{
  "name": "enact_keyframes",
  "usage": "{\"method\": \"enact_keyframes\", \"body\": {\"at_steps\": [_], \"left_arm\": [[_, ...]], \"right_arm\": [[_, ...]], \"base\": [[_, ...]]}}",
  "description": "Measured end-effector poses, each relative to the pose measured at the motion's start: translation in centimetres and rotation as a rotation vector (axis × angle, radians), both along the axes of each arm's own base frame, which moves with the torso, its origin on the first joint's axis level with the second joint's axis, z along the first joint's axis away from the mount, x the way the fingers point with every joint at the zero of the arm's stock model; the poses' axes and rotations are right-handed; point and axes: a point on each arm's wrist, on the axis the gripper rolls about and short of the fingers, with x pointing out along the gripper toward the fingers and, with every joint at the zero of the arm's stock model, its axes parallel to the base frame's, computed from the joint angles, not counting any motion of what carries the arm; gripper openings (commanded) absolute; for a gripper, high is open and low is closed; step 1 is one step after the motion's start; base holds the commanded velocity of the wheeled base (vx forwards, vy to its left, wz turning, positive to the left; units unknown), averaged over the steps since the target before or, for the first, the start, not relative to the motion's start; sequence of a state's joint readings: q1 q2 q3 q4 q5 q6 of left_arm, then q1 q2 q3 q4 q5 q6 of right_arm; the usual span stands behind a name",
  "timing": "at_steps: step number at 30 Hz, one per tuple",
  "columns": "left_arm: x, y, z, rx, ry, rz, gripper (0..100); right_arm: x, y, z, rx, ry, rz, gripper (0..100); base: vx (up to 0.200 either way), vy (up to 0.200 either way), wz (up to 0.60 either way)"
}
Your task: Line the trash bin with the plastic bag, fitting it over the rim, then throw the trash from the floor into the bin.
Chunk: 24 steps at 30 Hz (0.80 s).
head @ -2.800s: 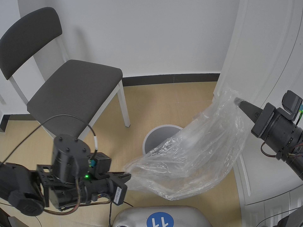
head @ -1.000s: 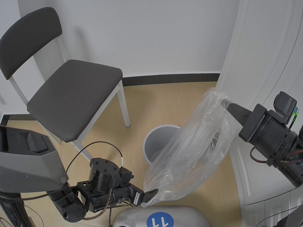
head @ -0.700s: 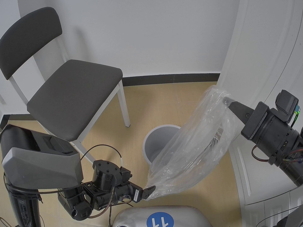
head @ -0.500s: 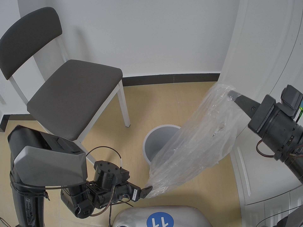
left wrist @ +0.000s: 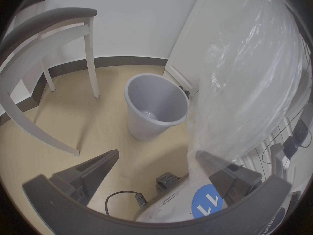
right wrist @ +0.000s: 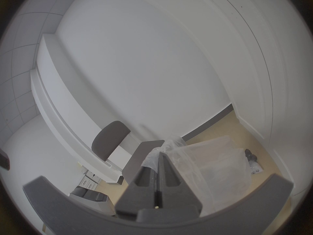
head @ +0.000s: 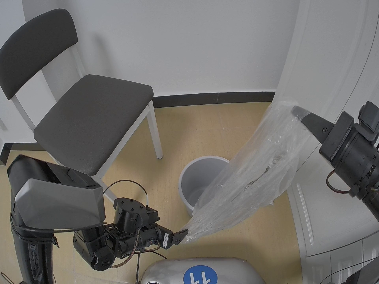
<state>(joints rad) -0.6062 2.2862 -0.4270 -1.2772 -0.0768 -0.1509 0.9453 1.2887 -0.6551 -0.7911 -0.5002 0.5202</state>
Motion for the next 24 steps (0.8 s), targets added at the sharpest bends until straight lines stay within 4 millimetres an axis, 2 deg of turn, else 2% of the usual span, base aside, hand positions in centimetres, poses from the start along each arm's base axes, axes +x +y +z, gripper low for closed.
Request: {"method": "enact_keyframes", "body": {"at_steps": [5, 10, 24], "left_arm": [[0.1, -0.2, 0.8, -0.058, 0.001, 0.025, 100], [0.0, -1.2, 1.3, -0.124, -0.012, 0.021, 100], [0.6, -1.6, -0.6, -0.123, 0.022, 0.015, 100]], "right_arm": [[0.0, 0.1, -0.2, -0.004, 0.005, 0.003, 0], [0.0, 0.2, -0.1, 0.0, 0.003, 0.006, 0], [-0.2, 0.0, 0.3, 0.019, -0.008, 0.009, 0]], "base": [[0.0, 0.0, 0.0], [0.0, 0.0, 0.0], [0.0, 0.0, 0.0]]}}
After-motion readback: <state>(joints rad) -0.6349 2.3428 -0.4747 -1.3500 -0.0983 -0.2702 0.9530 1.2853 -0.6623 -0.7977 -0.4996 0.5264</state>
